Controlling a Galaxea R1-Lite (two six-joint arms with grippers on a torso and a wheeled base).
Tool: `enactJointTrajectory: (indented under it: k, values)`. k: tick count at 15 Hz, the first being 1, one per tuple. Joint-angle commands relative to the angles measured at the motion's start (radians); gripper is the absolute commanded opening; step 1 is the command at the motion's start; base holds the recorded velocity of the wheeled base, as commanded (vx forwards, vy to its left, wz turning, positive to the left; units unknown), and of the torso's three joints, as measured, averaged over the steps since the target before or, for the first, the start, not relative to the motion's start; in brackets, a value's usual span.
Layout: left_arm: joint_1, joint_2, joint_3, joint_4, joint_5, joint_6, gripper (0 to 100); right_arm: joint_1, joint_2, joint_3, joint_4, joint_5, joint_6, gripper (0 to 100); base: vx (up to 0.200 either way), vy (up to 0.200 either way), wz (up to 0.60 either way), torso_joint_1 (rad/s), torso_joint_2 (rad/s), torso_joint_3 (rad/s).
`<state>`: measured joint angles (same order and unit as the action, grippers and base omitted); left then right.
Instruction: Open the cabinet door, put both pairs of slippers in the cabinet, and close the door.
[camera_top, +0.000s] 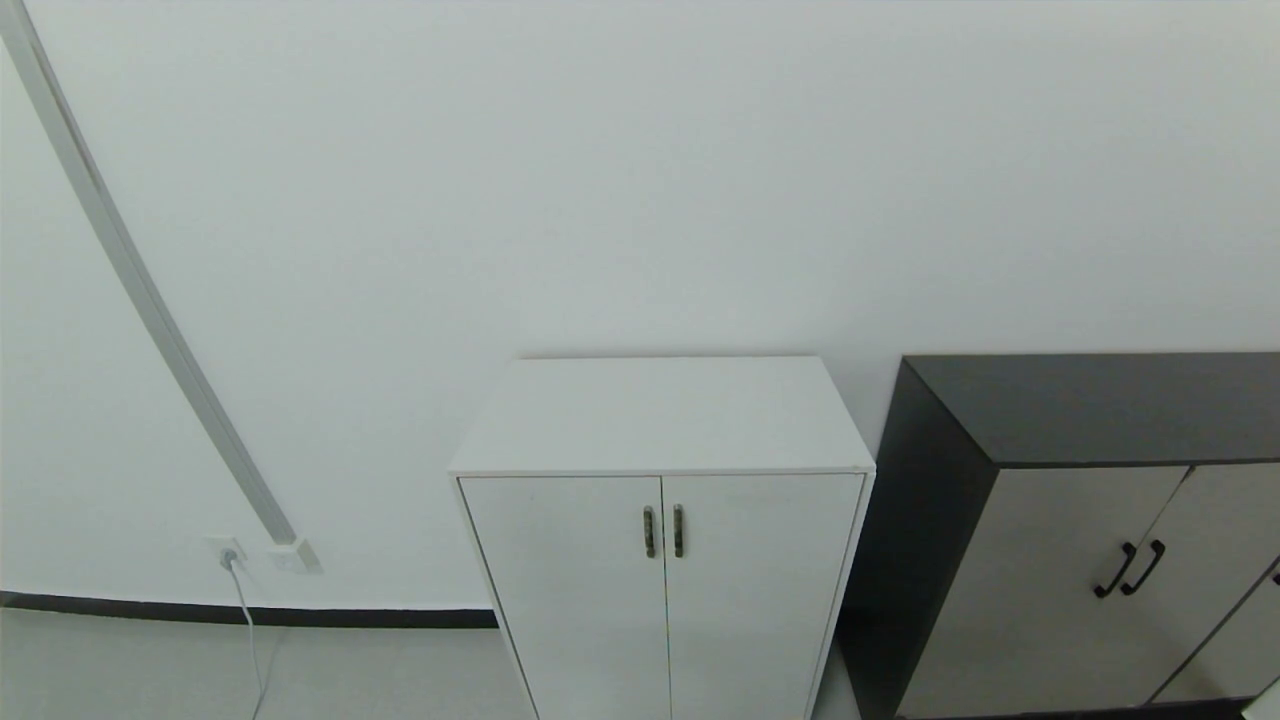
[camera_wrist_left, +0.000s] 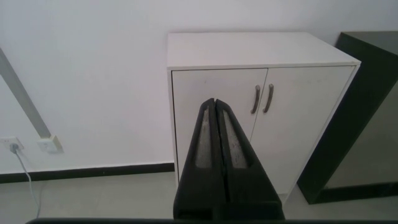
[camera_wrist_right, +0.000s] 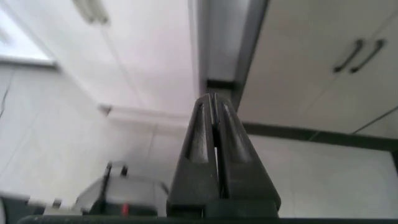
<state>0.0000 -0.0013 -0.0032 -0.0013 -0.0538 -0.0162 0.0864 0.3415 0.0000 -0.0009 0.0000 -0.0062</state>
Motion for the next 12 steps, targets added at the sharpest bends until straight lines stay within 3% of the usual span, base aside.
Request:
enactJointTrajectory:
  k: [1,6,12]
  values:
    - [0.000,0.001,0.000,0.000,0.000,-0.001,0,-0.062,-0.133,0.000,-0.002,0.000,-0.001,0,0.000,0.000,0.00,0.000,0.00,0.000]
    - [0.000,0.001,0.000,0.000,-0.001,-0.001,0,-0.080,-0.332,0.000,-0.001,0.002,0.000,0,0.000,0.000,0.00,0.000,0.00,0.000]
    - [0.000,0.001,0.000,0.000,-0.001,0.009,0,-0.086,-0.340,0.000,-0.011,-0.084,0.100,0,0.000,0.000,0.00,0.000,0.00,0.000]
